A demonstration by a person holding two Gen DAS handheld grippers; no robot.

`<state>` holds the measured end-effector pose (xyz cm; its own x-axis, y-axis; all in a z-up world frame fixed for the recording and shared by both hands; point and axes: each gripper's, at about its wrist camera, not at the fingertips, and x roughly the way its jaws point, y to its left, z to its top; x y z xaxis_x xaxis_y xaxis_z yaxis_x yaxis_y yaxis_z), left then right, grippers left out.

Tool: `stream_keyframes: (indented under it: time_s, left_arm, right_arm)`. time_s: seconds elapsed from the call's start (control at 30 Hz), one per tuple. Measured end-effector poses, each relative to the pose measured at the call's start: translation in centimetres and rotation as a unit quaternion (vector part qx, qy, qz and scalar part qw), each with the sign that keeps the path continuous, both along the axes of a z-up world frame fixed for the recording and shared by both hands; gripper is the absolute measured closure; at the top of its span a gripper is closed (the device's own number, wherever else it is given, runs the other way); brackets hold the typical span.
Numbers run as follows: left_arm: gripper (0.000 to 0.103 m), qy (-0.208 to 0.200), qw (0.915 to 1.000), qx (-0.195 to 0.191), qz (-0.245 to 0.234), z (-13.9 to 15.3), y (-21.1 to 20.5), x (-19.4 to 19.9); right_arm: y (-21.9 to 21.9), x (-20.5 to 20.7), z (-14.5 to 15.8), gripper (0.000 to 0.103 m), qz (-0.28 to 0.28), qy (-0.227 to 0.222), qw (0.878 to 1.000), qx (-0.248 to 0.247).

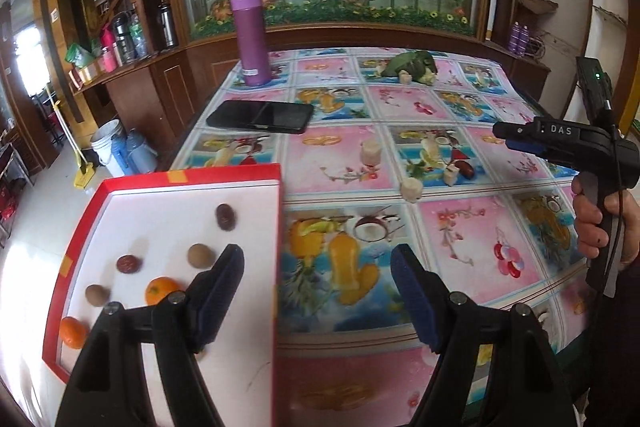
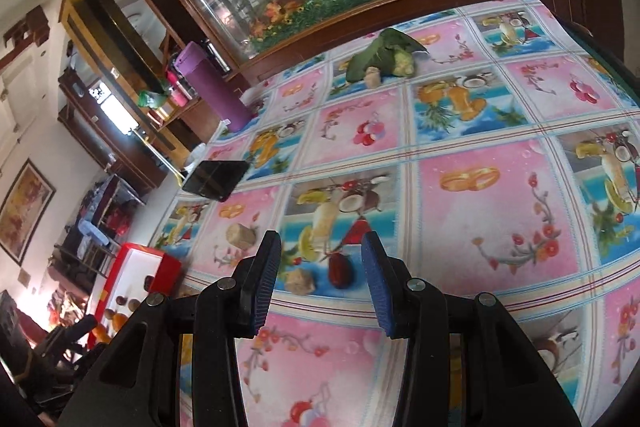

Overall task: Organize fruits
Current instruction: 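Move both open tools back toward the beige cubes on the tablecloth, then grasp a beige cube with the left tool while the right tool grasps another cube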

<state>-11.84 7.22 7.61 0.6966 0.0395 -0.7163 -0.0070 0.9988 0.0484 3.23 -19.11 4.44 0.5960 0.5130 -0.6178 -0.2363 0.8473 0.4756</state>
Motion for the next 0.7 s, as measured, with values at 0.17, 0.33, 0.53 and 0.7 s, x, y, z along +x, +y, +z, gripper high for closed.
stream_keyframes:
  time_s: [0.17,0.33,0.53,0.7]
  left_arm:
    - [0.025,0.010,0.9997,-0.002,-0.023,-0.7,-1.9,1.1]
    - [0.025,0.014,0.9998,-0.006,-0.016,-1.0,-1.7,1.0]
    - [0.025,0.016,0.9996,-0.012,-0.018,-1.4,-1.8,1.2]
    - [0.025,0.020,0.9993,-0.018,-0.025,-1.6,-2.0,1.7]
  right_arm:
    - [1.2,-0.4,-0.5,0.062,0.037,0.005,0.999,-0.020]
    - [5.4,-2.0,-1.2,0.063,0.102,-0.023,0.991,-0.086]
    - [7.5,-1.8,-2.8,0.068,0.107,-0.026,0.984,-0.138]
    - [8.1,-1.4,-3.2,0.072,0.100,-0.030,0.984,-0.146]
